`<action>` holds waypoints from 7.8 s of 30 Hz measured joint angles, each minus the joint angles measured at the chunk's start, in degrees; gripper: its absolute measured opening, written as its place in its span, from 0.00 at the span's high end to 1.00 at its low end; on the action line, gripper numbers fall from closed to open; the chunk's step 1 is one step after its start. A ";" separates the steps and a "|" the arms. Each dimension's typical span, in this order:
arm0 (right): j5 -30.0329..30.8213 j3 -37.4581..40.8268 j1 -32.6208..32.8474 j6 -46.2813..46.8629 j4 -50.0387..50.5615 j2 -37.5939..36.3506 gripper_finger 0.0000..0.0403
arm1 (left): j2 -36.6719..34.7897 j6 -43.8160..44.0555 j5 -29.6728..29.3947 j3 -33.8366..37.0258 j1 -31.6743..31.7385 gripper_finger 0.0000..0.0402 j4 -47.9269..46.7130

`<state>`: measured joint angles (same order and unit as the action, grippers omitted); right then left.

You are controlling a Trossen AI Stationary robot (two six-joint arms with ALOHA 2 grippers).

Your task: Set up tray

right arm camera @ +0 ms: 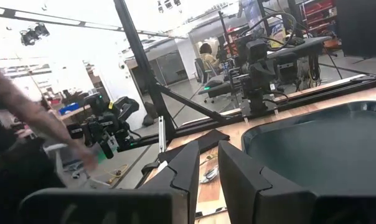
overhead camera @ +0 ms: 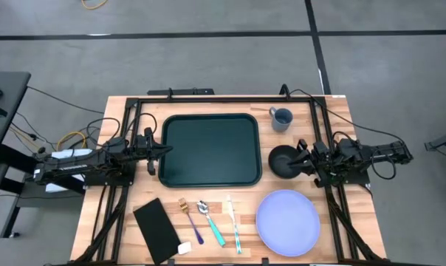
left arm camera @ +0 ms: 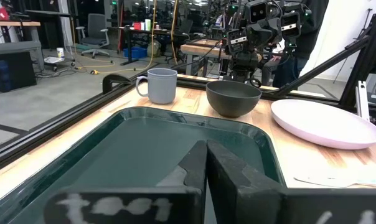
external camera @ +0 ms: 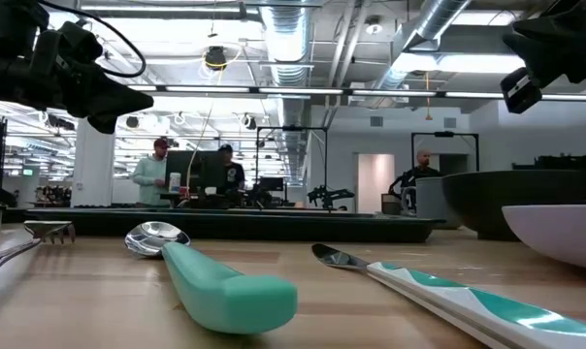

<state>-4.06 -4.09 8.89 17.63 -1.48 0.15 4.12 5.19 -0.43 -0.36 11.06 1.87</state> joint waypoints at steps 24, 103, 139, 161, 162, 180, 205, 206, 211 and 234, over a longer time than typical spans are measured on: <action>35.03 0.01 -5.32 50.07 -6.28 1.39 0.87 | 0.00 0.00 -0.02 0.00 0.01 1.00 0.00; 19.21 -74.06 -38.97 1.81 70.09 109.93 0.72 | 0.00 0.00 -0.07 0.00 0.01 1.00 0.00; 3.79 -94.08 -32.16 -1.36 64.79 108.12 0.99 | 0.00 0.00 -0.02 -0.01 0.01 1.00 0.00; 5.96 -106.45 -31.88 -4.73 72.22 128.19 0.99 | 0.00 0.00 -0.07 0.00 -0.01 1.00 0.02; 5.61 -106.41 -31.88 -4.65 72.11 128.33 0.99 | 0.00 0.00 -0.10 -0.01 0.01 1.00 0.00; 5.64 -106.30 -31.89 -5.64 70.03 128.56 0.76 | 0.00 0.00 -0.13 -0.01 -0.01 1.00 0.00; 5.19 -129.10 -28.35 -3.20 91.14 125.29 0.60 | 0.00 0.00 -0.27 0.00 0.00 1.00 0.00; 4.87 -128.28 -27.28 -2.45 91.77 123.81 0.60 | 0.00 0.00 -0.26 0.00 0.01 1.00 0.00; 5.81 -124.76 -20.01 0.09 91.05 116.57 0.61 | 0.00 0.00 -0.26 0.00 -0.01 1.00 0.00; 6.95 -85.77 15.65 52.30 73.31 95.50 0.62 | 0.00 0.00 -0.24 0.00 -0.01 1.00 0.00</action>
<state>2.90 -89.85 24.54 69.93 71.84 95.65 4.12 5.19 -0.67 -0.36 11.05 1.87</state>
